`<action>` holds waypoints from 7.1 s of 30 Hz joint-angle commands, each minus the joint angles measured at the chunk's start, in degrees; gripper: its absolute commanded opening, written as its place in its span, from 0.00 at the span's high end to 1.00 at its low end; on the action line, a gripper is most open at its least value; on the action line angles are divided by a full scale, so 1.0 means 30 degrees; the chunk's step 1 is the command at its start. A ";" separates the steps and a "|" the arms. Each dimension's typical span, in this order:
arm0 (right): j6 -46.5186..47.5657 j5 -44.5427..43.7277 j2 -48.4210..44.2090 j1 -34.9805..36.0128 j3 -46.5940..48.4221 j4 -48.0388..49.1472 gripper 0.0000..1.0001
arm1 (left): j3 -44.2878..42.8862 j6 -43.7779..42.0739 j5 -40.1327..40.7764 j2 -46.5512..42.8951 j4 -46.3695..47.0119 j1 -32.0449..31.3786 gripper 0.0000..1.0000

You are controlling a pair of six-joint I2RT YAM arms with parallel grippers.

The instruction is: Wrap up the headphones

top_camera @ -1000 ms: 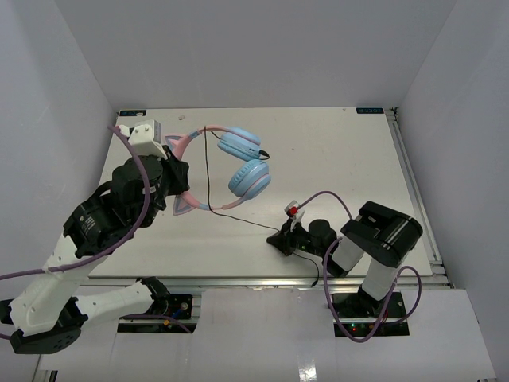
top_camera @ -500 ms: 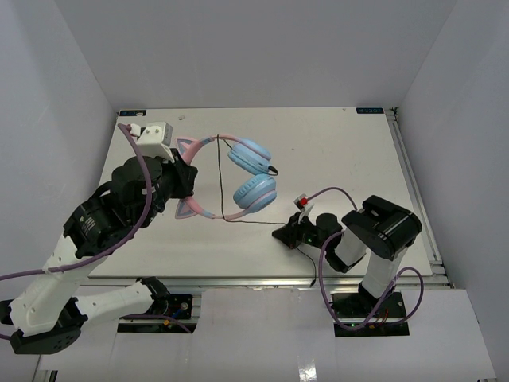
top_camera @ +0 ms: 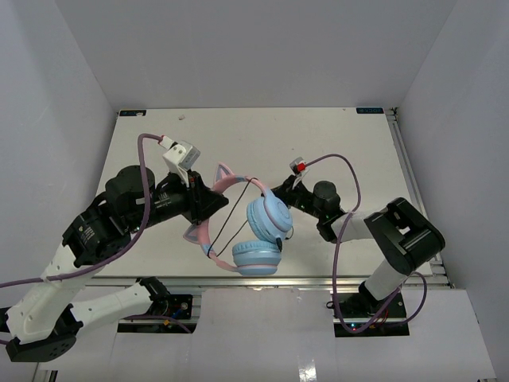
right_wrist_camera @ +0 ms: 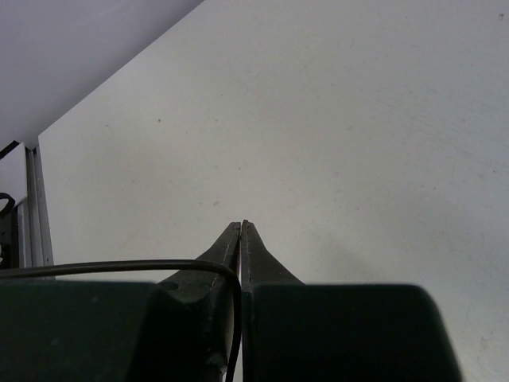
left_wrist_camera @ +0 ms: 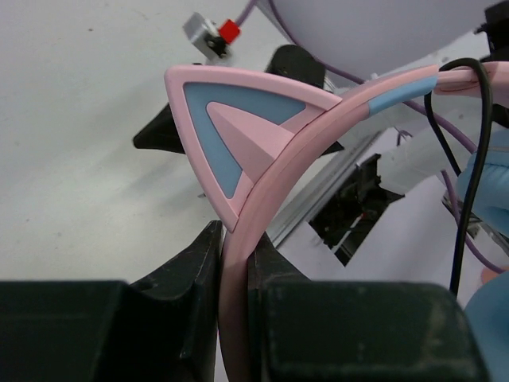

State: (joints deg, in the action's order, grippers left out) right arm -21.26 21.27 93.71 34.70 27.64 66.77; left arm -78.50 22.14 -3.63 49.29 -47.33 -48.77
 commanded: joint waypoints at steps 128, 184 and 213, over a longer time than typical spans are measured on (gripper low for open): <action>0.3571 -1.0164 -0.6489 1.0270 -0.1499 -0.4935 0.62 | 0.1624 0.6603 0.8728 0.5663 0.3220 0.2635 1.00; 0.5330 -1.1343 -0.5143 1.1328 -0.1710 -0.1110 0.50 | 0.3062 0.7107 0.5231 0.3365 0.4868 0.2635 1.00; 0.7798 -1.3752 -1.5271 0.9568 -0.5852 -0.4861 0.92 | 0.0105 -0.1295 -0.5669 0.5659 0.5083 0.2986 1.00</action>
State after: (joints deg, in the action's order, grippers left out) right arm -1.03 -17.09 52.52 64.17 10.07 57.16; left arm -72.68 22.61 -16.87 66.19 -32.33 -40.01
